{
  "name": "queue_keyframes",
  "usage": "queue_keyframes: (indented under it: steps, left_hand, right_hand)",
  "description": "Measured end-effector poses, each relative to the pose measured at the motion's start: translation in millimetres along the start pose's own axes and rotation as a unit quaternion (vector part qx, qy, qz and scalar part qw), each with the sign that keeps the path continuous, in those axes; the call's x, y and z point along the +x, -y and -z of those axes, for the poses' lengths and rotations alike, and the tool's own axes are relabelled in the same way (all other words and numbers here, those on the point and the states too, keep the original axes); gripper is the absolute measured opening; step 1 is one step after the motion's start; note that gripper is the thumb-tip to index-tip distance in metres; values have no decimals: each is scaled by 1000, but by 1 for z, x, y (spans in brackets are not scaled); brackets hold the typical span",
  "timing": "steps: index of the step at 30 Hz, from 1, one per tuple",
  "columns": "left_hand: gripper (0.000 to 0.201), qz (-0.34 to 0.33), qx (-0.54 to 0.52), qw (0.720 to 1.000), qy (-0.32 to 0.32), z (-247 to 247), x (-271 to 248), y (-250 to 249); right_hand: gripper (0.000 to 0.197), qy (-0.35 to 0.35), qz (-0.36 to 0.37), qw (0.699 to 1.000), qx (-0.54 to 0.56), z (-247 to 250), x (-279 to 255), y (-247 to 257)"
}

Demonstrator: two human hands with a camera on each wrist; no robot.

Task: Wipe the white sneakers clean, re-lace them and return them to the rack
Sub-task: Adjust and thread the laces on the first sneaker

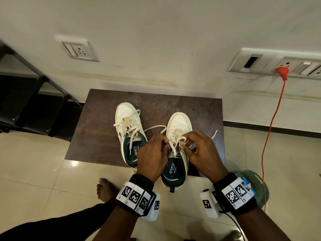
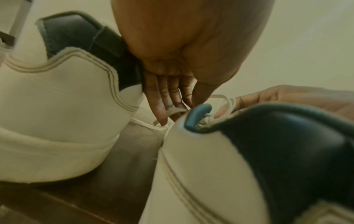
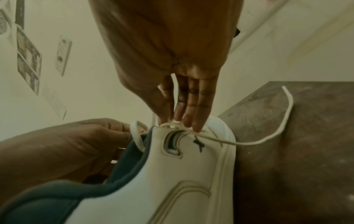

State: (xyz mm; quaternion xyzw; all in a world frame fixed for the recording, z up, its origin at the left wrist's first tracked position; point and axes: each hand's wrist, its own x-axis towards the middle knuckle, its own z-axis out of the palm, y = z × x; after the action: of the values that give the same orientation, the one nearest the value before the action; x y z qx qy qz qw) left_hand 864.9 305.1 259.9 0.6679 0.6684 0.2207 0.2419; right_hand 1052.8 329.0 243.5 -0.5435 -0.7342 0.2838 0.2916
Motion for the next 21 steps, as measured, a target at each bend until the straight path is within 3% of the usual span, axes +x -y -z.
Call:
queue_keyframes:
  steps: [3, 8, 12, 16, 19, 21]
  left_hand:
    - [8, -7, 5, 1000, 1, -1, 0, 2]
    - [9, -9, 14, 1000, 2, -2, 0, 1]
    - [6, -10, 13, 1000, 2, -1, 0, 0]
    - [8, -9, -16, 1000, -8, 4, -1, 0]
    - [22, -1, -97, 995, -23, 8, -5, 2]
    - [18, 0, -123, 992, -24, 9, -10, 0]
  right_hand:
    - [12, 22, 4, 999, -39, 1, 3, 5]
    - [50, 32, 7, 999, -32, 13, -1, 16]
    - [26, 17, -15, 1000, 2, 13, -1, 14]
    - [32, -4, -21, 1000, 16, 10, 1, 10]
    - [22, -7, -3, 999, -33, 8, 1, 10]
    - [14, 4, -7, 999, -45, 8, 0, 10]
